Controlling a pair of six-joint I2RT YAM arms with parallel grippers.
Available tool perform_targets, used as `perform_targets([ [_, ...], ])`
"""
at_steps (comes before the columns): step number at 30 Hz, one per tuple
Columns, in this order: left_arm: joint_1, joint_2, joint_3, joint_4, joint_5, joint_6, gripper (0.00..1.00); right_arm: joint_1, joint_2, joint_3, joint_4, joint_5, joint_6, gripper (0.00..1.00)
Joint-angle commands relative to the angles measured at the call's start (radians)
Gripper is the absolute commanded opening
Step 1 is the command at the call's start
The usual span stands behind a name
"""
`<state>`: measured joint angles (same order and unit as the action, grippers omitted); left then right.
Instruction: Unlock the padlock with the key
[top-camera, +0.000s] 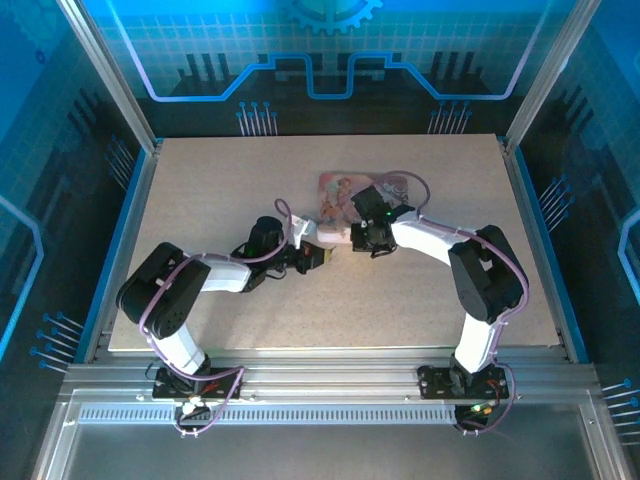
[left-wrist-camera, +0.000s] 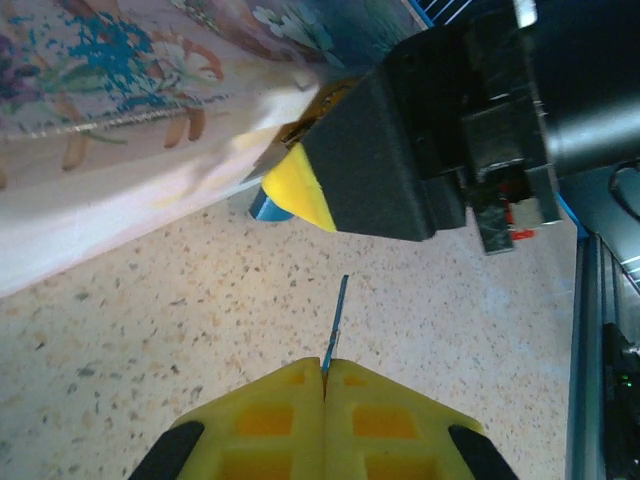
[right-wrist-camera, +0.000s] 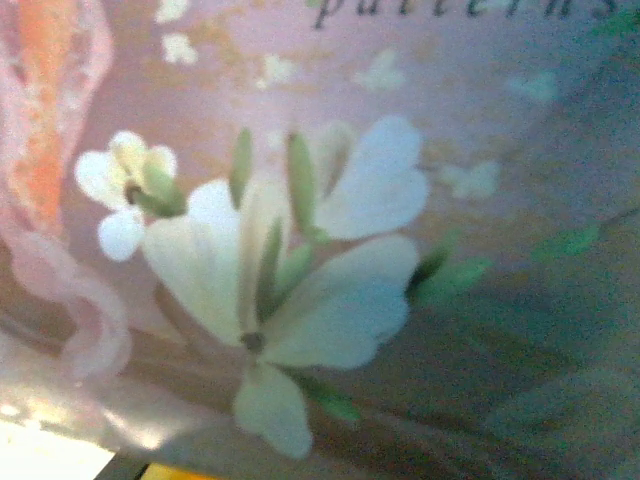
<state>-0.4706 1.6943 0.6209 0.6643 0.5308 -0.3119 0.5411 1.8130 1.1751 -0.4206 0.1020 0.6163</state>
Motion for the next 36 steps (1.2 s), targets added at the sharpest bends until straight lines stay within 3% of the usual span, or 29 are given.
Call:
perform_targets([
  [1,-0.005,-0.036,-0.04,0.062,-0.017,0.011,0.0,0.013,-0.038,-0.007,-0.025,-0.094,0.039,0.08],
  [11,-0.005,-0.037,-0.06,0.078,-0.035,-0.014,0.0,0.003,-0.044,0.044,-0.079,-0.081,0.019,0.12],
  [18,-0.005,-0.066,-0.06,0.039,-0.045,0.001,0.0,0.026,-0.05,0.043,-0.109,0.071,0.065,0.36],
  [22,-0.004,-0.092,-0.067,0.012,-0.045,0.013,0.0,0.067,-0.052,0.046,-0.13,0.206,0.106,0.43],
  [27,-0.005,-0.126,-0.08,-0.024,-0.042,0.03,0.0,0.127,-0.038,0.058,-0.158,0.369,0.159,0.45],
  [36,-0.002,-0.181,-0.103,-0.073,-0.038,0.056,0.0,0.197,0.052,0.093,-0.147,0.453,0.204,0.44],
])
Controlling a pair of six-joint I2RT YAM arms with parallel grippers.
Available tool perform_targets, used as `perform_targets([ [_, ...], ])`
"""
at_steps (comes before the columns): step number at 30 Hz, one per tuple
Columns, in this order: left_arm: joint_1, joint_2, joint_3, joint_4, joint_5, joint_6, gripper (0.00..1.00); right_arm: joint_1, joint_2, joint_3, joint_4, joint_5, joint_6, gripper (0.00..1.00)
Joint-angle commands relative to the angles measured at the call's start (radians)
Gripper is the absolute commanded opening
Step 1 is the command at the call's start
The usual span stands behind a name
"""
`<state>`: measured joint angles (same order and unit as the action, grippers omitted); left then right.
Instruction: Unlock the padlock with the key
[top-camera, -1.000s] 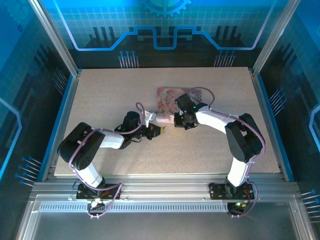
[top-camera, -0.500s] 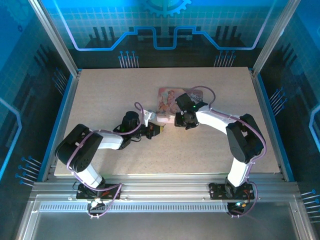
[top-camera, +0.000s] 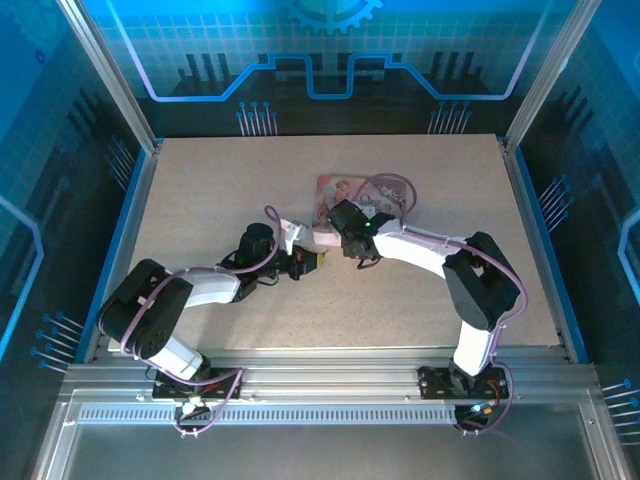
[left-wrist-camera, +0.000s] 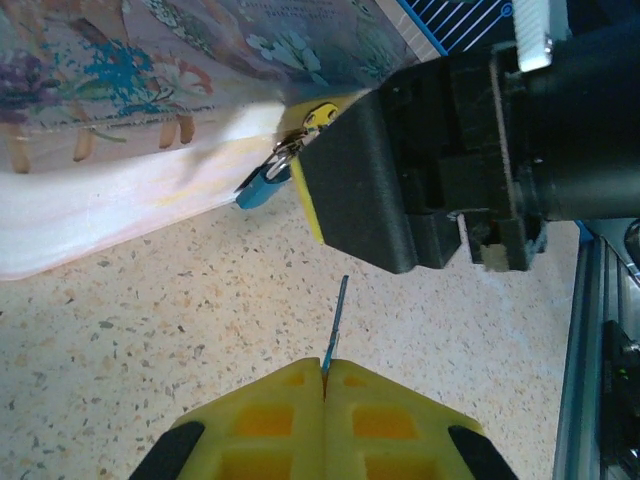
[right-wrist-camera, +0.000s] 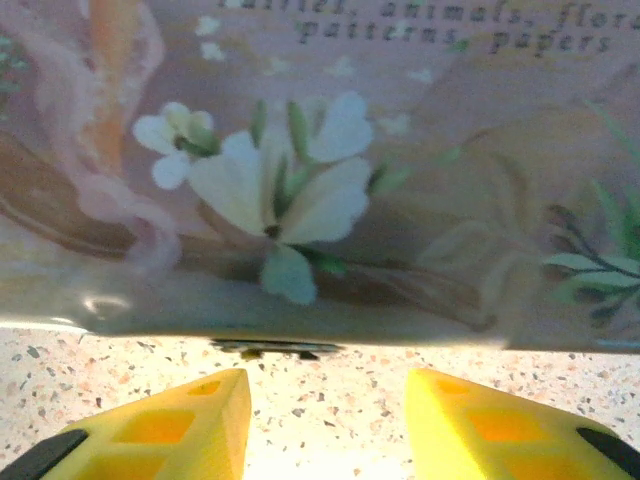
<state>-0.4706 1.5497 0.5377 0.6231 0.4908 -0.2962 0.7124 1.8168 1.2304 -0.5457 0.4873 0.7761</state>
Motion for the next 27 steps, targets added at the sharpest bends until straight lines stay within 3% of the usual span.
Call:
perform_targets([
  [1,-0.002,-0.042,-0.022,-0.038,0.003,0.044,0.0,0.027,0.06,0.045,-0.023,0.067,0.052,0.43],
  [23,0.015,-0.092,-0.042,-0.086,0.019,0.073,0.0,0.031,0.165,0.104,0.011,0.119,0.111,0.39],
  [27,0.015,-0.088,-0.044,-0.083,0.021,0.072,0.0,0.031,0.177,0.122,-0.003,0.146,0.091,0.33],
])
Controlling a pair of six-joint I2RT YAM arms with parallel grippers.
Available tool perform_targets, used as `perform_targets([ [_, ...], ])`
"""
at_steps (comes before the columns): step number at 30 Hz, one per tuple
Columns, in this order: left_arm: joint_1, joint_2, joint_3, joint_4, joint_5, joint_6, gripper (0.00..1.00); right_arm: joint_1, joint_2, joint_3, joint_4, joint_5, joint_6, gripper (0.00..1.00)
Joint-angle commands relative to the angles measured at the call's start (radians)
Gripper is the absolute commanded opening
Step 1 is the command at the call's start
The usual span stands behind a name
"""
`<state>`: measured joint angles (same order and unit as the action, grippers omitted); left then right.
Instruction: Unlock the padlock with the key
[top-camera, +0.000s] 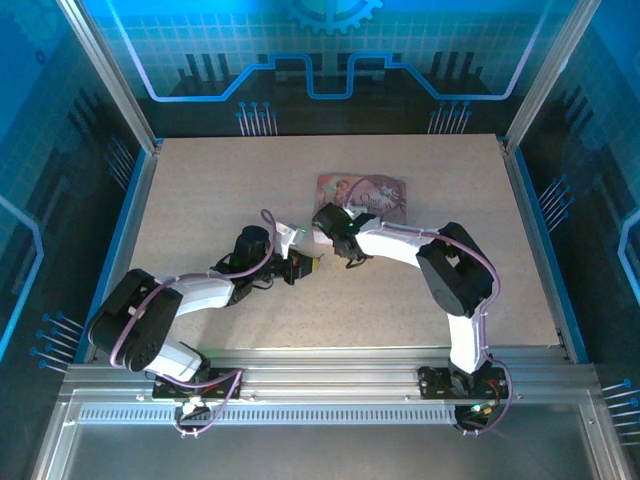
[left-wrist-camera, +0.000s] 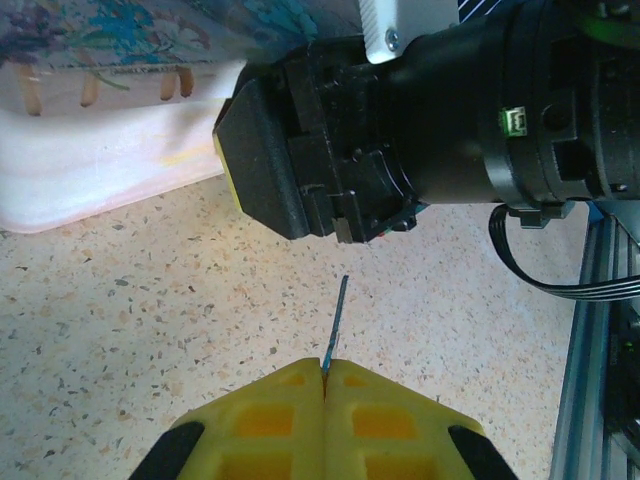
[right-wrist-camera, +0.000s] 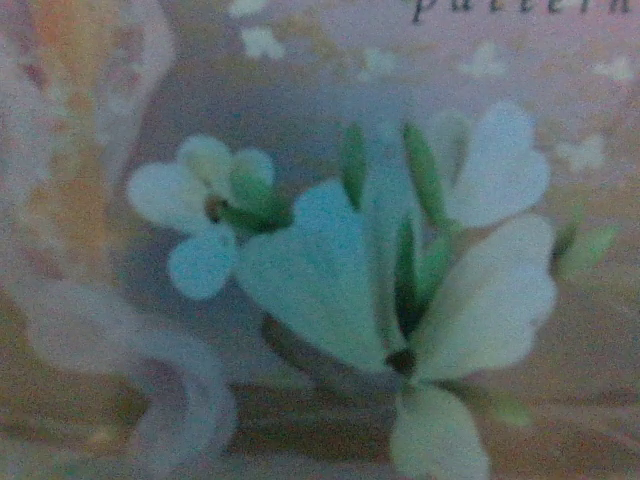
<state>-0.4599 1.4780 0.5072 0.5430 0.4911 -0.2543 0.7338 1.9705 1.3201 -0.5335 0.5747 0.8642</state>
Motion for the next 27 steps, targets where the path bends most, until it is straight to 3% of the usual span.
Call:
perform_targets([
  [1,0.004,-0.015,-0.013,-0.002,0.02,0.03,0.0,0.01,0.021,0.031,-0.015,0.062,-0.002,0.3],
  [6,0.005,-0.01,-0.021,0.006,0.017,0.028,0.0,0.009,-0.002,0.012,-0.002,0.042,-0.027,0.16],
  [11,0.006,-0.01,-0.036,0.015,0.013,0.034,0.0,0.005,-0.047,-0.004,0.002,-0.056,-0.073,0.1],
  [19,0.007,0.039,-0.052,0.128,0.019,-0.024,0.0,-0.037,-0.118,-0.009,0.01,-0.353,-0.072,0.07],
  [27,0.006,0.098,-0.087,0.292,-0.008,-0.087,0.0,-0.071,-0.157,-0.014,0.036,-0.542,-0.01,0.07],
])
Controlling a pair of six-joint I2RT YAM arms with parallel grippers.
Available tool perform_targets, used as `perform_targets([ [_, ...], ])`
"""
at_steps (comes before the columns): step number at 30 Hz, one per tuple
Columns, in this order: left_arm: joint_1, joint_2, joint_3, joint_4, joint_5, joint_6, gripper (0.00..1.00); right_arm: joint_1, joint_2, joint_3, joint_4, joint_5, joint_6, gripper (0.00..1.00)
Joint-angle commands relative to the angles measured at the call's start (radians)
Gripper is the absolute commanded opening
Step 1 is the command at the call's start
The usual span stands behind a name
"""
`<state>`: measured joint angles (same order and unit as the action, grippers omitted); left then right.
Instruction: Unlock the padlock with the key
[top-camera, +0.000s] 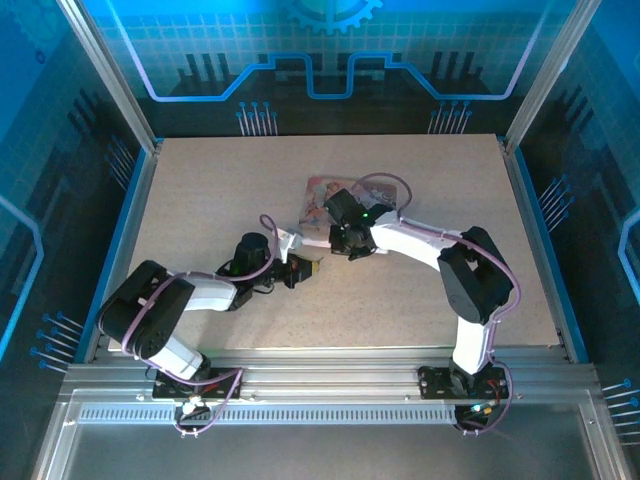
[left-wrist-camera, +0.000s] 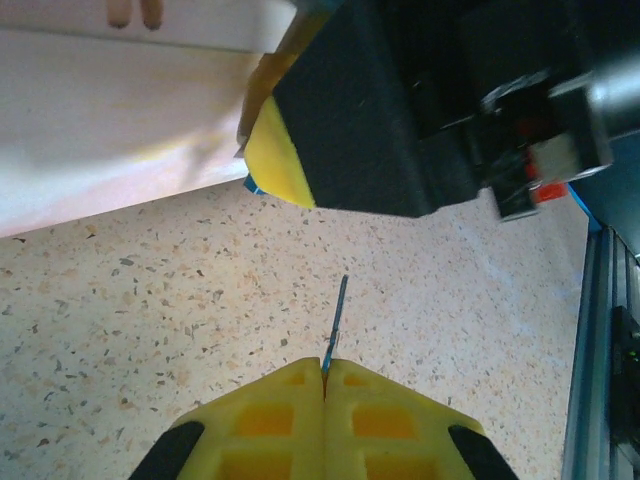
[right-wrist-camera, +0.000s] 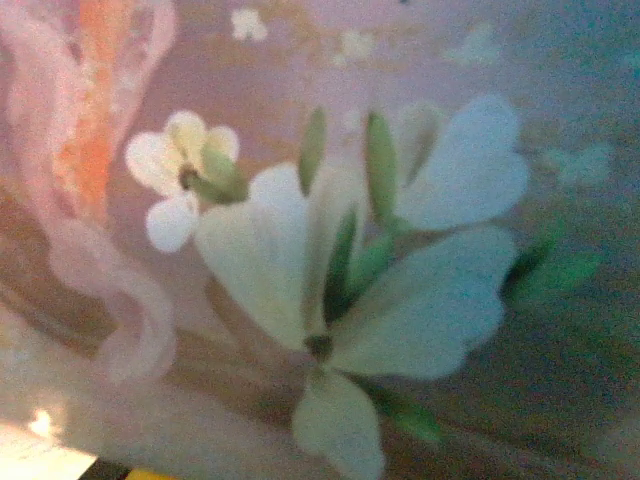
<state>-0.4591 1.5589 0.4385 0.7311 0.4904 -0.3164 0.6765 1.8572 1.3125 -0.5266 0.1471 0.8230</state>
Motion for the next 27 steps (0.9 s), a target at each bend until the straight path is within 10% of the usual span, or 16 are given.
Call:
perform_targets([
  [1,0.005,0.022,-0.023,0.117,-0.013,-0.026,0.0,-0.016,-0.045,-0.008,0.033,-0.13,0.036,0.07],
  [27,-0.007,0.305,-0.088,0.62,0.025,-0.084,0.0,-0.097,-0.078,-0.133,0.272,-0.448,0.09,0.05],
])
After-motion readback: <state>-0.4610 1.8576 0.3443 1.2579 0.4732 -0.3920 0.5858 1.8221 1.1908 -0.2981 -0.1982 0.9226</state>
